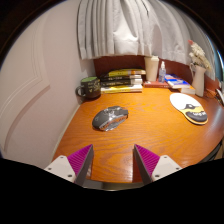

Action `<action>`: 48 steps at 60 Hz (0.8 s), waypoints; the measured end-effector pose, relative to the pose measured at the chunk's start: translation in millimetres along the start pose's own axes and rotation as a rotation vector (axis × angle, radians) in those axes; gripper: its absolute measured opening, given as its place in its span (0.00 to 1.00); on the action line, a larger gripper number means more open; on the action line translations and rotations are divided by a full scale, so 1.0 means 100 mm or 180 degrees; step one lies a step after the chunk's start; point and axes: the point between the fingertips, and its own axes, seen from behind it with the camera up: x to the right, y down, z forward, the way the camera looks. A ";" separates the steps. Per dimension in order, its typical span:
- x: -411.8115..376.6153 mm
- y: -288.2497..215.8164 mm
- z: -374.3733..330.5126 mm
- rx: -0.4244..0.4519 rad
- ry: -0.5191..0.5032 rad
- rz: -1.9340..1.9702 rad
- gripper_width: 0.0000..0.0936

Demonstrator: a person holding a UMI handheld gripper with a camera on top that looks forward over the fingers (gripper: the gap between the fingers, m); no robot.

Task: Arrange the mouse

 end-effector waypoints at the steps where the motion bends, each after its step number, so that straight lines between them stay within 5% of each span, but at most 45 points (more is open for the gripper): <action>1: -0.02 -0.04 0.05 0.0007 -0.0001 -0.0005 0.88; 39: -0.50 -0.97 1.36 -0.0092 -0.0037 -0.0149 0.87; 48: -0.45 -1.02 1.46 -0.0149 0.0018 -0.0188 0.68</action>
